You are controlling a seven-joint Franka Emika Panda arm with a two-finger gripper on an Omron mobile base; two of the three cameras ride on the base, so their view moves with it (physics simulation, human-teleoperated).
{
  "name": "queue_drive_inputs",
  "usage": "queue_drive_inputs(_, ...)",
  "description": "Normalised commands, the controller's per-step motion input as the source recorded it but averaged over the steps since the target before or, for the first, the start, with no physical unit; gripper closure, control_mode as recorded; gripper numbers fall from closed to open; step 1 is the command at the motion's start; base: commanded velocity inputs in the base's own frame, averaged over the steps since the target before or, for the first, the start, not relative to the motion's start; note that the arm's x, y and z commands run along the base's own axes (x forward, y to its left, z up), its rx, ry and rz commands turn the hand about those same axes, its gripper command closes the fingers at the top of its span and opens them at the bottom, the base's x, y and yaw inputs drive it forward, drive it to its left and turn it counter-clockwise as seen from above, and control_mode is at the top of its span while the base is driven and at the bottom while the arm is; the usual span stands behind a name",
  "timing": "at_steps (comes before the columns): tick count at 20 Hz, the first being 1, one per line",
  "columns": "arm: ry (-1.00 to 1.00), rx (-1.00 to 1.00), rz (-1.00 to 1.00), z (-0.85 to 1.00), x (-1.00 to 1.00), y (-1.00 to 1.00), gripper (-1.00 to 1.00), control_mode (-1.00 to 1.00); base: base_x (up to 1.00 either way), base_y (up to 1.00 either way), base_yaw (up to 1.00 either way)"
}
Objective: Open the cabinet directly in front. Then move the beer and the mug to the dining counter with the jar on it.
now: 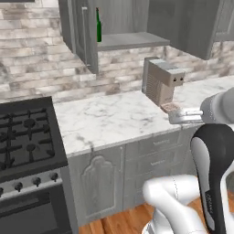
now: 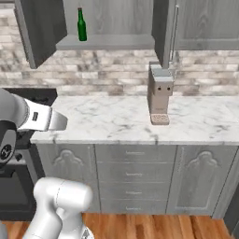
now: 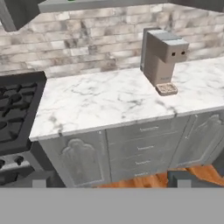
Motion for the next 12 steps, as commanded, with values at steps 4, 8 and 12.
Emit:
queue_drive_inputs(4,0.0,0.0,0.0,0.0,0.0,0.0,-1.0,1.0,0.45,-0.86,0.33)
queue_drive_inputs(8,0.0,0.0,0.0,0.0,0.0,0.0,-1.0,1.0,0.84,0.13,0.04)
queue_drive_inputs(12,0.0,0.0,0.0,0.0,0.0,0.0,-1.0,1.0,0.96,0.53,0.04)
